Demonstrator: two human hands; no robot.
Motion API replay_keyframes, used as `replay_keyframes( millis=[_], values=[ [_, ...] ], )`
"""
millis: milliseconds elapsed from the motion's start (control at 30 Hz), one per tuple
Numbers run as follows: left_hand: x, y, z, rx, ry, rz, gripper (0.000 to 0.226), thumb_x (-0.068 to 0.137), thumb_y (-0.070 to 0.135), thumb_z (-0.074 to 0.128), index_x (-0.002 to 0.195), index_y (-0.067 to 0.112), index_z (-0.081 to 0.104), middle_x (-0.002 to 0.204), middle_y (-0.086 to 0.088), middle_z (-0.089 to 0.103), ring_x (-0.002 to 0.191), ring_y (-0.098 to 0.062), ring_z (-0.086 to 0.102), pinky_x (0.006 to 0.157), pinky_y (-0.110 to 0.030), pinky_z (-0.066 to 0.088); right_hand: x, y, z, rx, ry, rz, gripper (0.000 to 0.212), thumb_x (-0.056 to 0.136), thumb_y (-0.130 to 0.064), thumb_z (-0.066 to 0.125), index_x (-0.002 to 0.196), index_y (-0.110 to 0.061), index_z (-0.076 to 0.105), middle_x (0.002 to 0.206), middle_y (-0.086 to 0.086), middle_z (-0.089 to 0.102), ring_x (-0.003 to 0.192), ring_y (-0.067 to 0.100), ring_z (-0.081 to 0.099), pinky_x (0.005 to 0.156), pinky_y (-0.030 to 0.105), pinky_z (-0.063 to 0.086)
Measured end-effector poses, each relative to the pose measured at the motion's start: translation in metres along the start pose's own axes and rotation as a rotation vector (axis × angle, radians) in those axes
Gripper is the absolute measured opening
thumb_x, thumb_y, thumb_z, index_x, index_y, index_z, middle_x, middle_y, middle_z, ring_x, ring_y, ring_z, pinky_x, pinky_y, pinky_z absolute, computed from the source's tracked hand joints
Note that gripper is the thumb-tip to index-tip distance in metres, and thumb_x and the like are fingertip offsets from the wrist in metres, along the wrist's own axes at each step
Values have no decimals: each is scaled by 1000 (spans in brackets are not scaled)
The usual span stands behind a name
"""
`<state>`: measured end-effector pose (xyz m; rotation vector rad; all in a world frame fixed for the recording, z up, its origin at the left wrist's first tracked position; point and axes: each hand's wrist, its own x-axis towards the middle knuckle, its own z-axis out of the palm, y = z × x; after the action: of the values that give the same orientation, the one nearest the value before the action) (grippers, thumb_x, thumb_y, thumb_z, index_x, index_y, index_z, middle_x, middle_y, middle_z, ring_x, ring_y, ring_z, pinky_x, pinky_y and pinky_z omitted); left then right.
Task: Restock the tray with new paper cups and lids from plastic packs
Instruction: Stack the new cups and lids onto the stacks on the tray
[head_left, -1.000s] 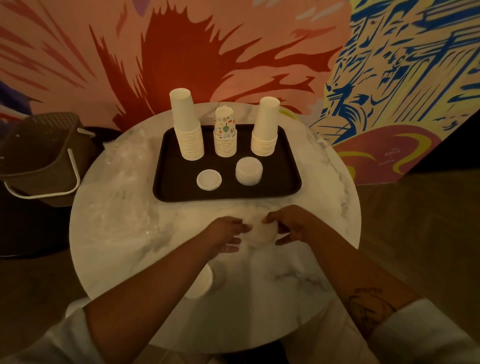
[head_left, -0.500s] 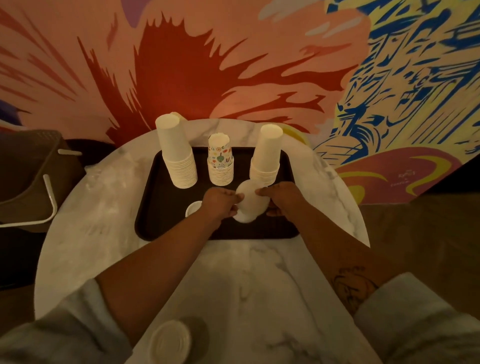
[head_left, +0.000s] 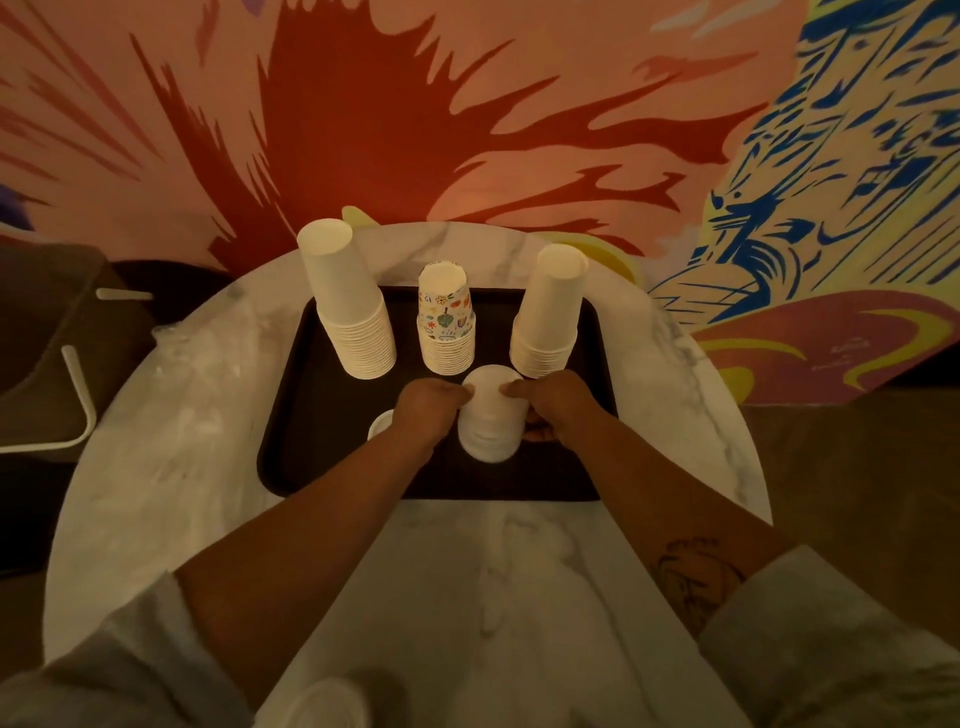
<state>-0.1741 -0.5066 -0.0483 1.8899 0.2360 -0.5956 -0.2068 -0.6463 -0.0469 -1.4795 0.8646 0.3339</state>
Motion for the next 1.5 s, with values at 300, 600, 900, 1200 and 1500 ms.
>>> replay_keyframes(
  millis=[300, 600, 900, 1200, 1500],
  values=[
    [-10, -10, 3, -200, -37, -94, 32, 90, 15, 59, 119, 2, 57, 105, -10, 57, 91, -20, 57, 86, -38, 51, -4, 6, 2, -54, 34, 40, 51, 81, -18, 70, 125, -7, 46, 132, 15, 46, 121, 36, 47, 79, 42, 51],
    [-21, -15, -4, -59, -60, -15, 44, 89, 23, 61, 128, 5, 53, 120, -13, 58, 97, -19, 55, 89, -36, 48, -14, 16, 3, -208, 112, -100, 49, 83, -21, 68, 125, -7, 48, 131, 13, 49, 119, 32, 49, 88, 42, 51],
    [-76, -46, -61, 121, -25, 52, 26, 87, 15, 63, 107, -1, 65, 85, -11, 57, 78, -21, 57, 67, -26, 46, -57, 39, 24, -136, 486, -376, 50, 75, -27, 75, 118, -11, 55, 123, 11, 54, 111, 27, 54, 94, 37, 47],
    [-140, -123, -115, 352, -66, -30, 18, 81, 21, 69, 78, 7, 57, 74, -9, 51, 62, -18, 48, 53, -25, 35, -136, 113, 83, -261, 100, -105, 25, 77, -19, 72, 91, -8, 55, 96, 16, 59, 84, 27, 56, 73, 41, 50],
    [-181, -188, -128, 183, -156, -283, 13, 83, 8, 66, 81, 0, 58, 66, -14, 52, 52, -20, 50, 49, -27, 43, -186, 172, 134, -340, -162, 80, 37, 80, -14, 69, 109, 7, 60, 90, 16, 55, 70, 22, 54, 48, 32, 47]
  ],
)
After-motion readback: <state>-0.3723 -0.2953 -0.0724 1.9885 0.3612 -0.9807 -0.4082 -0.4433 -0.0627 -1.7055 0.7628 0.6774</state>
